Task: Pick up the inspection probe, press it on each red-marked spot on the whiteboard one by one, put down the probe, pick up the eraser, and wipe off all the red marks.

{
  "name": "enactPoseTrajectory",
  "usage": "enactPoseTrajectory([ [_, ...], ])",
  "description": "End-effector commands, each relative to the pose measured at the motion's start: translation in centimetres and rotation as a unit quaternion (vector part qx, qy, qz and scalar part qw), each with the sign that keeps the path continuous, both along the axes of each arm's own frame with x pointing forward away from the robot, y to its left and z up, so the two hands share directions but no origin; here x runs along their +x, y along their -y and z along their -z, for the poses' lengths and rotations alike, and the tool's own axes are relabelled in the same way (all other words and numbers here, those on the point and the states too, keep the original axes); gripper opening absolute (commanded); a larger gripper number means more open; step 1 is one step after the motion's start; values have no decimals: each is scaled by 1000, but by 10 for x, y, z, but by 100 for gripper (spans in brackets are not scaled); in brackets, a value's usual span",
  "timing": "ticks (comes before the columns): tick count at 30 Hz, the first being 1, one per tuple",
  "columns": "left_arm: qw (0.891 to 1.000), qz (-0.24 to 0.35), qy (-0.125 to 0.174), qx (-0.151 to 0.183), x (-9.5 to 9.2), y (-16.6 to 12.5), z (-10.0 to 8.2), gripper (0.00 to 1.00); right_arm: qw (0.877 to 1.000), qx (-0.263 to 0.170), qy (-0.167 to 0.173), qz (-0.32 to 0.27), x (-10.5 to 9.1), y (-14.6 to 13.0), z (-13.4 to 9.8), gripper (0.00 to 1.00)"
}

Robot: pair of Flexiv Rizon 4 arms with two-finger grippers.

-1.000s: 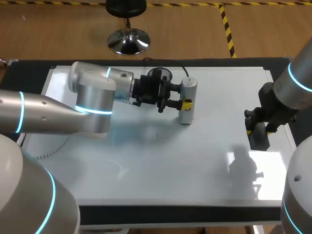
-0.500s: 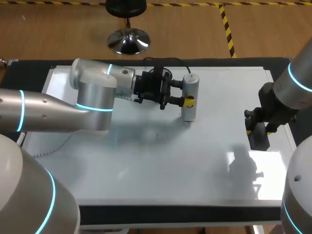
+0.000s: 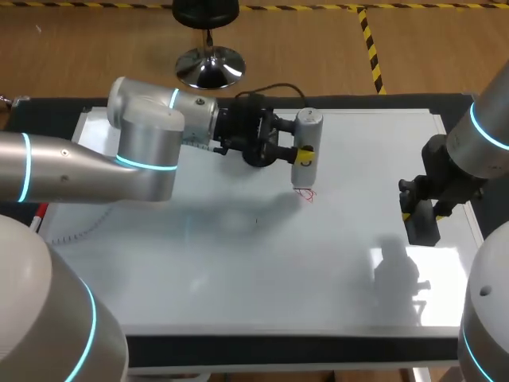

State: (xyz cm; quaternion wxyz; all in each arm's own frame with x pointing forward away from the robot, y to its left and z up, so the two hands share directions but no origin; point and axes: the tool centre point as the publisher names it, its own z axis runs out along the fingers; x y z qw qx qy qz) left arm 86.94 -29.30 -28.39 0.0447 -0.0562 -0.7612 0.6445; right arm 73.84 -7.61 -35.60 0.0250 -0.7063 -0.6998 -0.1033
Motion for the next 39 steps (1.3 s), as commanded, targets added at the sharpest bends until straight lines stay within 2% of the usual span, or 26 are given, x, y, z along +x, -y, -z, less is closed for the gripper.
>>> enactPoseTrajectory([
  [1,1000,-3,-1,2,-5,-10,-6,0,1000,2,0,-1,-1,1,-1,0],
  [19,1000,-18,4,8,-20,-53,-11,0,1000,2,0,-1,-1,1,-1,0],
  [27,999,-44,11,21,-26,-94,-15,0,1000,2,0,-1,-1,1,-1,0],
  [39,997,-81,16,11,-28,-144,-15,0,1000,2,0,-1,-1,1,-1,0],
])
